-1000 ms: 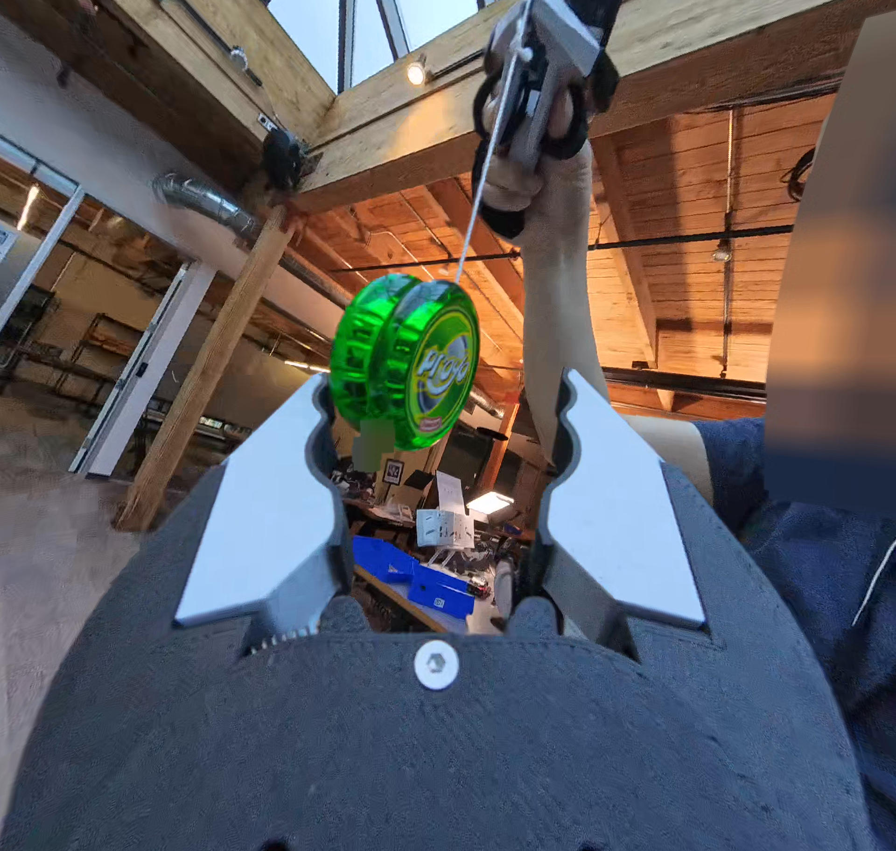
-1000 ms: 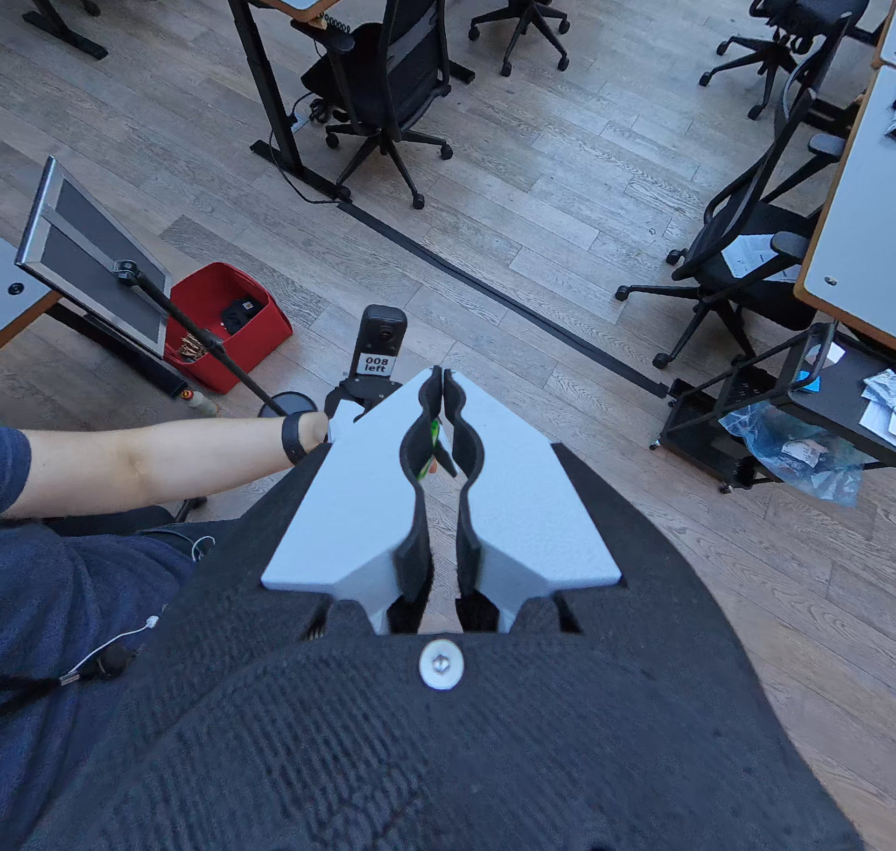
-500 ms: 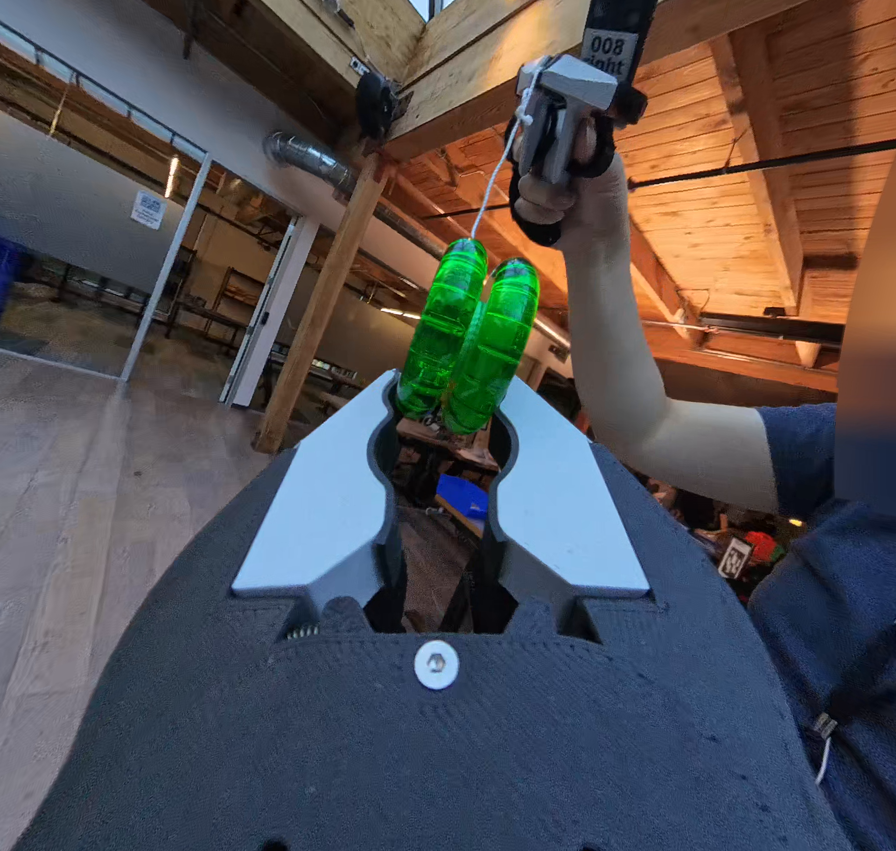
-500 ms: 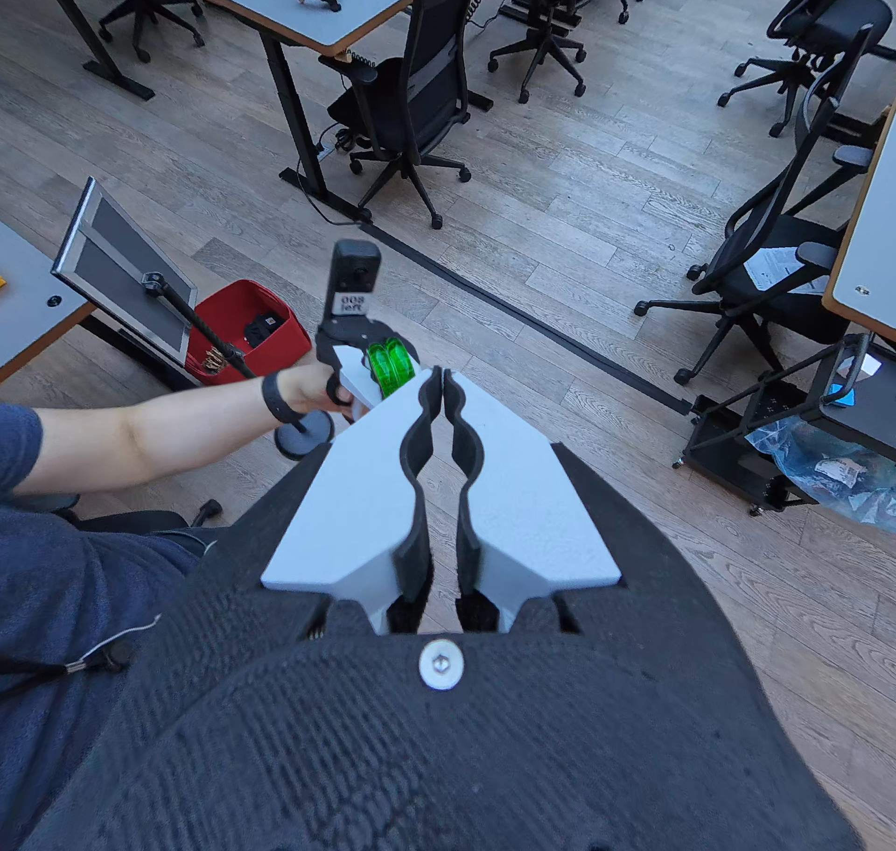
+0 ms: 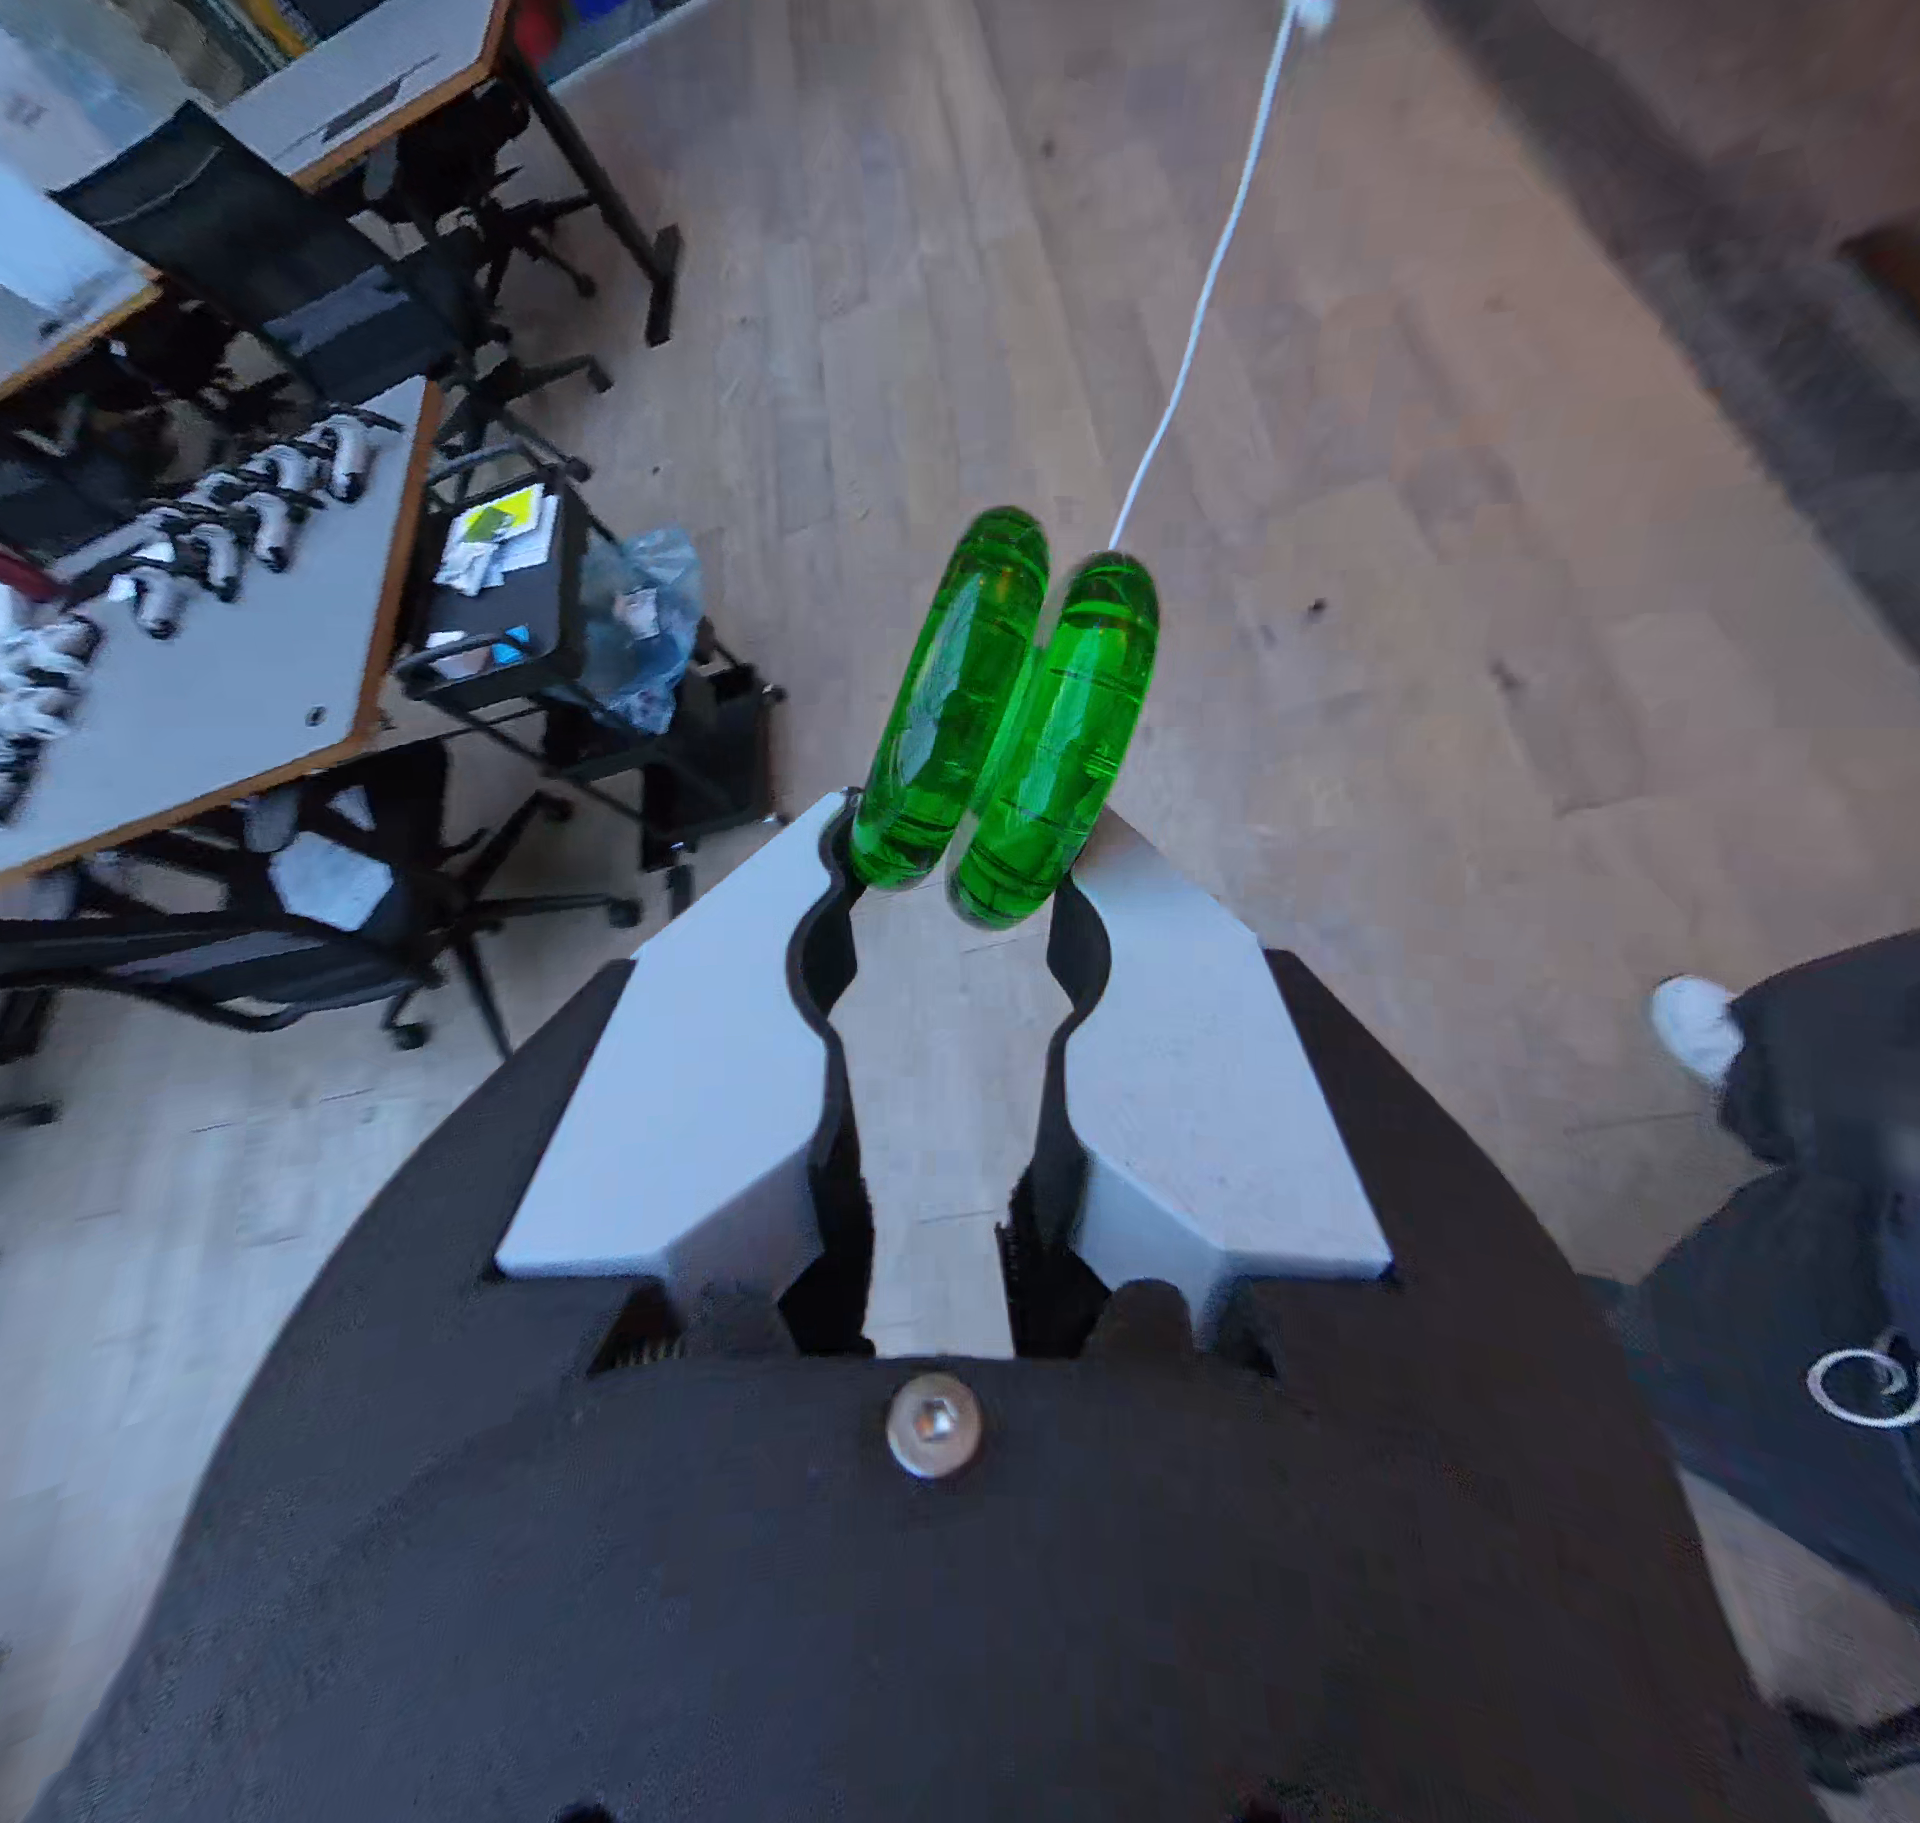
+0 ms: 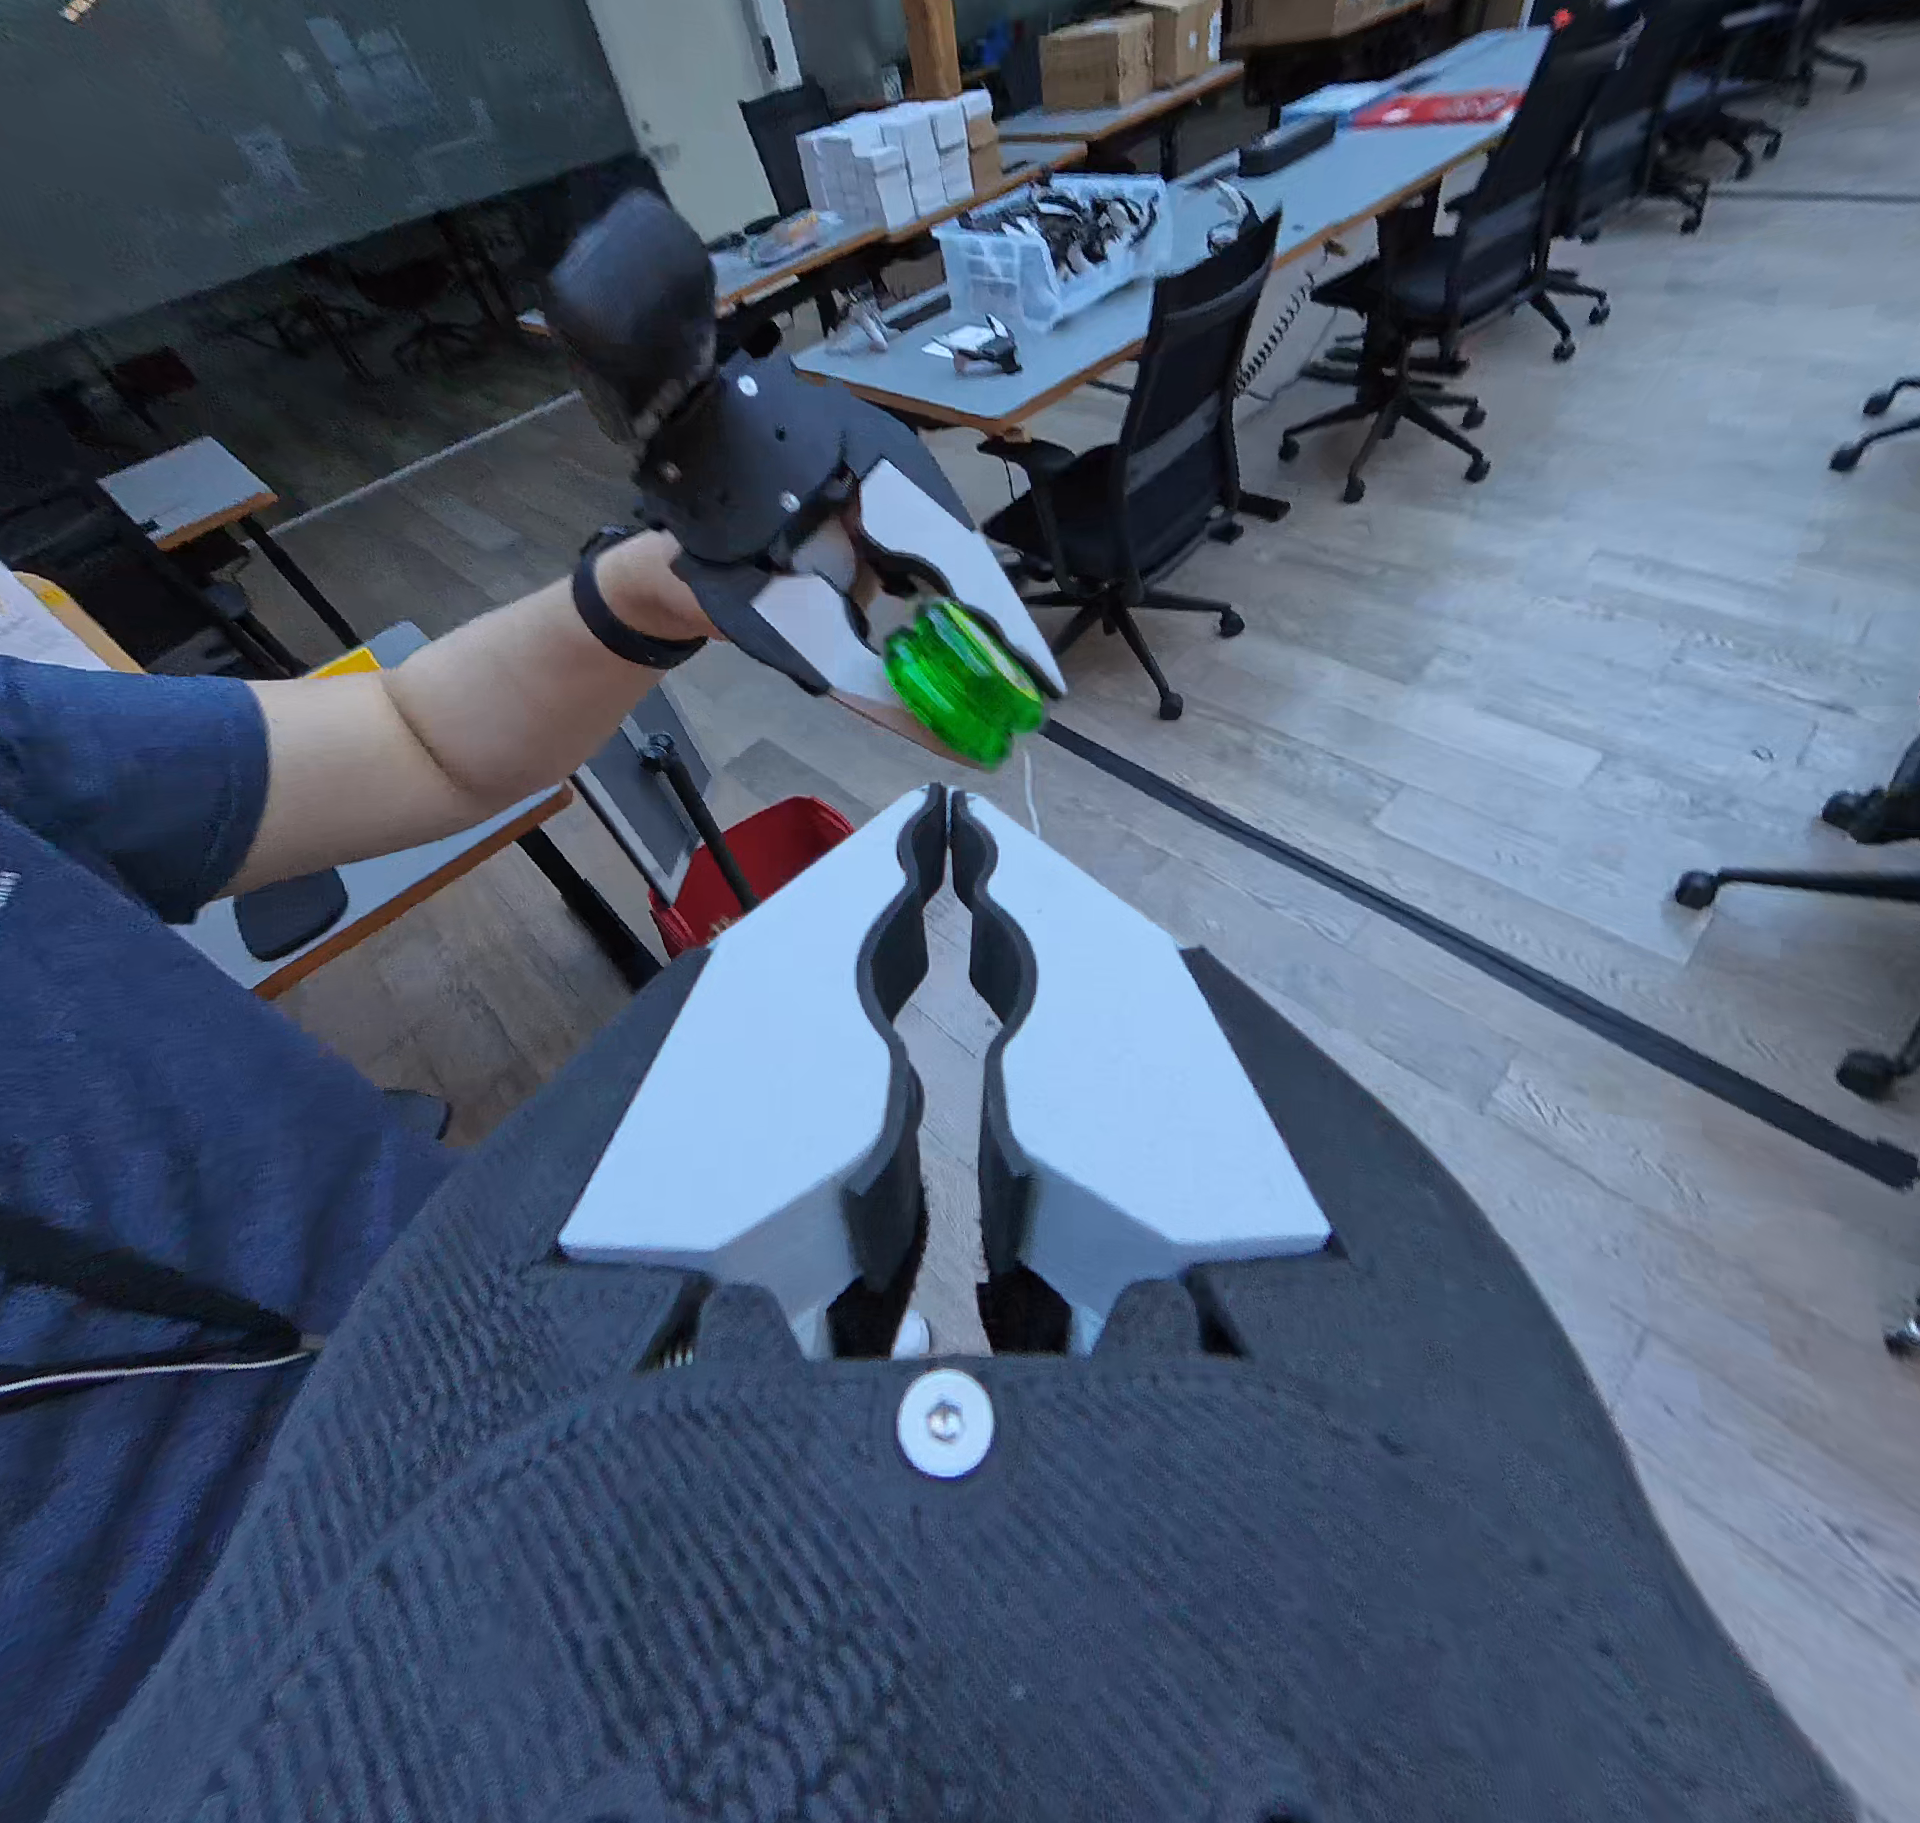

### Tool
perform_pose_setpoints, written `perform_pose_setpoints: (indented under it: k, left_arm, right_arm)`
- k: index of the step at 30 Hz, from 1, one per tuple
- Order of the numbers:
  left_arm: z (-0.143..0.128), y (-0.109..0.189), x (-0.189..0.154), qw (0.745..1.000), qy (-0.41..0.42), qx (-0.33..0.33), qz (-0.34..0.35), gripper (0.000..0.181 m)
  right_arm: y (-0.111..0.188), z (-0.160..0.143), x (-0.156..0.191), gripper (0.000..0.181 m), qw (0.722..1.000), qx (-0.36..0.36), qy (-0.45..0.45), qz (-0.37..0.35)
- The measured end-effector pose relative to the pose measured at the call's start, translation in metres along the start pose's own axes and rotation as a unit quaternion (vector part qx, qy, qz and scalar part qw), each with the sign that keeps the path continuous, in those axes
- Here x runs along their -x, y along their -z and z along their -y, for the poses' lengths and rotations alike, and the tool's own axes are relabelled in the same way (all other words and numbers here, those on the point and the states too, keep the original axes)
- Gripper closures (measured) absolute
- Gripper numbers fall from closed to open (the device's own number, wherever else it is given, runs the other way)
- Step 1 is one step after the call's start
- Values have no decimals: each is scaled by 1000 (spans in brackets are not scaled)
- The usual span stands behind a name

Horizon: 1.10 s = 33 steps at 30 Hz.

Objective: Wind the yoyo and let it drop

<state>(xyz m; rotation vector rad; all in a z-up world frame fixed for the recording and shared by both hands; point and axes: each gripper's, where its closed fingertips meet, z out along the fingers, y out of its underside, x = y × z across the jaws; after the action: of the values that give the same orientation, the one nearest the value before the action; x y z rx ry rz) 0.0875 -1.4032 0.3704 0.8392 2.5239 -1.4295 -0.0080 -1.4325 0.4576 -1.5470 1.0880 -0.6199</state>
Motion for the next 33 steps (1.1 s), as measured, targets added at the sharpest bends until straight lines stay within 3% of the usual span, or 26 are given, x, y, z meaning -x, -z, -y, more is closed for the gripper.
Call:
perform_pose_setpoints:
  k: [3, 5, 8, 12, 15, 18, 20, 23, 26, 30, 33]
  left_arm:
    - [19, 7, 5, 994, -74, 11, 79, 149]
    - [40, 15, 5, 988, -99, -12, 115, 149]
    - [77, 35, 9, 970, -141, -62, 188, 150]
    - [126, 70, 9, 911, -254, -93, 311, 149]
    - [158, 94, 2, 859, -327, -102, 381, 149]
    - [188, 115, -9, 796, -404, -101, 440, 149]
    - [204, 124, -19, 767, -437, -98, 460, 149]
    - [229, 133, -41, 729, -474, -104, 482, 149]
    - [249, 134, -68, 706, -493, -110, 495, 148]
    - [262, 129, -93, 704, -488, -104, 506, 148]
    - [260, 122, -106, 704, -492, -97, 503, 148]
  right_arm:
    - [23, 33, 54, 180, 996, -45, 46, 54]
    - [41, 40, 76, 152, 993, -40, 100, 41]
    - [70, 42, 85, 135, 990, -21, 140, -1]
    - [108, 43, 94, 136, 997, -32, 69, 21]
    - [133, 11, 124, 135, 993, 29, 35, 110]
    - [161, -4, 158, 136, 979, 25, 50, 195]
    - [179, -10, 175, 136, 968, 16, 71, 238]
    - [172, 27, 148, 130, 984, -66, 38, 161]
    - [153, 77, 142, 122, 966, -143, -41, 211]
    - [102, 89, 121, 112, 971, -73, -77, 215]
    - [81, 75, 143, 111, 950, 17, -90, 300]
